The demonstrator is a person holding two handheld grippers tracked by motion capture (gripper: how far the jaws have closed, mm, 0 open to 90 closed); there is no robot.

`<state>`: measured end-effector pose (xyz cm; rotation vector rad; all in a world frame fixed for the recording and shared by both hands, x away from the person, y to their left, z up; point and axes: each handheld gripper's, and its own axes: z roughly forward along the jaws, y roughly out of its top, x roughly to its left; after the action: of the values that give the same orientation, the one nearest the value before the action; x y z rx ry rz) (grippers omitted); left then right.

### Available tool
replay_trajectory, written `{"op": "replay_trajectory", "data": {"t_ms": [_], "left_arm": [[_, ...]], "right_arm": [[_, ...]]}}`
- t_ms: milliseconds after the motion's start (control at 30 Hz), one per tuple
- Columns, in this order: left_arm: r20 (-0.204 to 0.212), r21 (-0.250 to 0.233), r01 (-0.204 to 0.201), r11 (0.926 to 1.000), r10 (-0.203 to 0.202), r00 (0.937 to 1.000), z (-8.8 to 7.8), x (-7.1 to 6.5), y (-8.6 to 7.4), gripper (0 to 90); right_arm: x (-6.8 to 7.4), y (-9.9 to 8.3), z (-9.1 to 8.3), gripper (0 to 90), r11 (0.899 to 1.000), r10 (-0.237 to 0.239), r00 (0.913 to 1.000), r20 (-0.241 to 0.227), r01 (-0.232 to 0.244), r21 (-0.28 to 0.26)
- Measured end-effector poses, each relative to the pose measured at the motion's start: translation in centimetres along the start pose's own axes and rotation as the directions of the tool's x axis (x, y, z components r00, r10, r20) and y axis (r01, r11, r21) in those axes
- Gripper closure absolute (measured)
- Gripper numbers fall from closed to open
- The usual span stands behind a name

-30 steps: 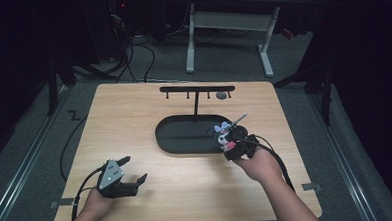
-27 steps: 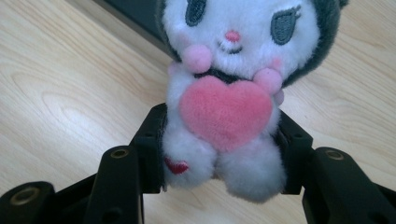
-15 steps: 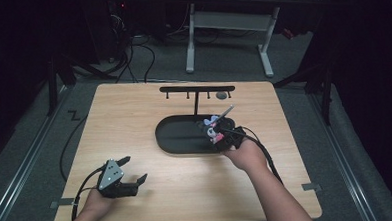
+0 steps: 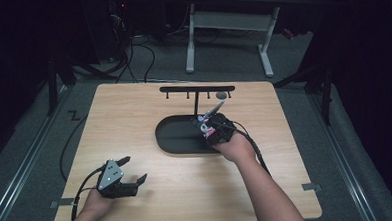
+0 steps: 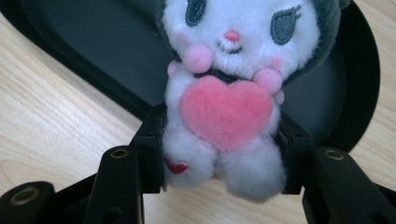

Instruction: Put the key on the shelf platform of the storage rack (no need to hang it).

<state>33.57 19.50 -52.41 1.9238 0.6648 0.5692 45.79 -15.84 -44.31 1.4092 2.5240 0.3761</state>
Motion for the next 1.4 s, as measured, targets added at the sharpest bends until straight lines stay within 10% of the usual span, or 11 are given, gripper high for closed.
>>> {"op": "replay_trajectory", "data": {"t_ms": [633, 1400], "left_arm": [[0.004, -0.003, 0.006, 1.0000, -0.006, 1.0000, -0.1, 0.1, 0.0, 15.4], [0.004, -0.002, 0.002, 1.0000, -0.002, 1.0000, 0.0, 0.0, 0.0, 15.4]], "right_arm": [[0.2, 2.5, 2.2, 48.9, 1.000, 0.011, 0.9999, -0.012, -0.011, -0.001], [-1.2, 0.0, 3.4, 48.3, 0.995, 0.056, 0.9982, -0.020, -0.054, 0.089]]}}
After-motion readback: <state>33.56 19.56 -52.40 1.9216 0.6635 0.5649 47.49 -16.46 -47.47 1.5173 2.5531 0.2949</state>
